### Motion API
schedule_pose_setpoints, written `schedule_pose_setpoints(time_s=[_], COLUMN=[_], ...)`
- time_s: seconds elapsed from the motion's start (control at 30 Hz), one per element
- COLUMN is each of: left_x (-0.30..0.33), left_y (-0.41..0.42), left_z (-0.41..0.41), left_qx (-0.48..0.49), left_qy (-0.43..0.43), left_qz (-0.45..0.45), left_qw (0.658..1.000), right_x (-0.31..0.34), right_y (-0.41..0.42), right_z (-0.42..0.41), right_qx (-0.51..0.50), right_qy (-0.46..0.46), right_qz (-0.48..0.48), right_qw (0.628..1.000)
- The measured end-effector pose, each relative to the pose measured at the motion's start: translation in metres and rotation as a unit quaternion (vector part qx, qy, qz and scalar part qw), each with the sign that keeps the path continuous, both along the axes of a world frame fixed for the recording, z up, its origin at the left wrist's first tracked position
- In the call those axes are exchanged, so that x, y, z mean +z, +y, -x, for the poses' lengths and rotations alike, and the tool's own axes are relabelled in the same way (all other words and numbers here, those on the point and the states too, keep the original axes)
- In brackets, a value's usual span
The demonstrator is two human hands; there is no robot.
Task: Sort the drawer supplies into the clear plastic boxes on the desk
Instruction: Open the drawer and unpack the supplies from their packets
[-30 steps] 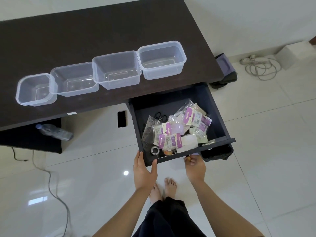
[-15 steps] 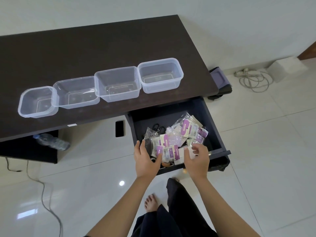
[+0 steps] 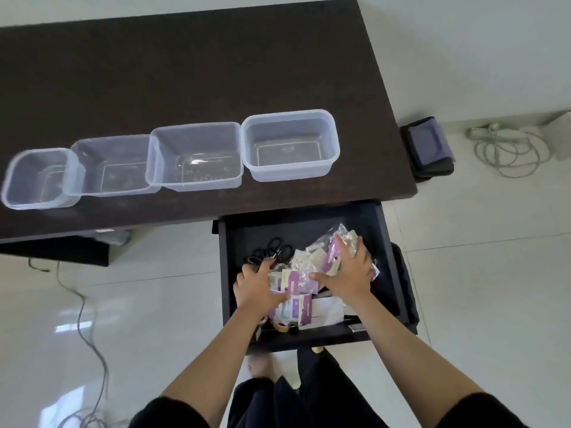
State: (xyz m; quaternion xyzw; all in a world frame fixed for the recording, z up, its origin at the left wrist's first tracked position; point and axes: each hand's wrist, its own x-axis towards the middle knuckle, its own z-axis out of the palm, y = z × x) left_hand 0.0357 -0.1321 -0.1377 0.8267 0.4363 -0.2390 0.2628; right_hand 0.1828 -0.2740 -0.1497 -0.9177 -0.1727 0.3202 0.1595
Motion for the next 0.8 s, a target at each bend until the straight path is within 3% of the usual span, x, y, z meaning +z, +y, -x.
schedule_pose_setpoints(time_s=[0.2,0.4,0.5,0.8], left_x=[-0.008,-0.005,0.002,0.036], left_y=[-0.007,-0.010,-0.011,-0.003], left_z=[-0.008,-0.009,-0.010,0.002], left_qx=[0.050,0.090,0.100,0.155], left_qy=[-0.021,-0.077,-0.090,-0.158], left_qz=[0.059,0.048,0.047,0.007], left_qw=[0.997,0.992,0.990,0.975], right_x=[-0.013,-0.018,-0.019,0.003], right_y=[0.009,0.005,0.005,0.005], right_z=[-0.011,-0.015,-0.017,-0.030], right_qx=[0.075,0.083,0.047,-0.028], right_qy=[0.004,-0.020,0.006,-0.002], right_qz=[0.030,-0.027,-0.100,-0.186], right_qw=[0.997,0.996,0.994,0.982])
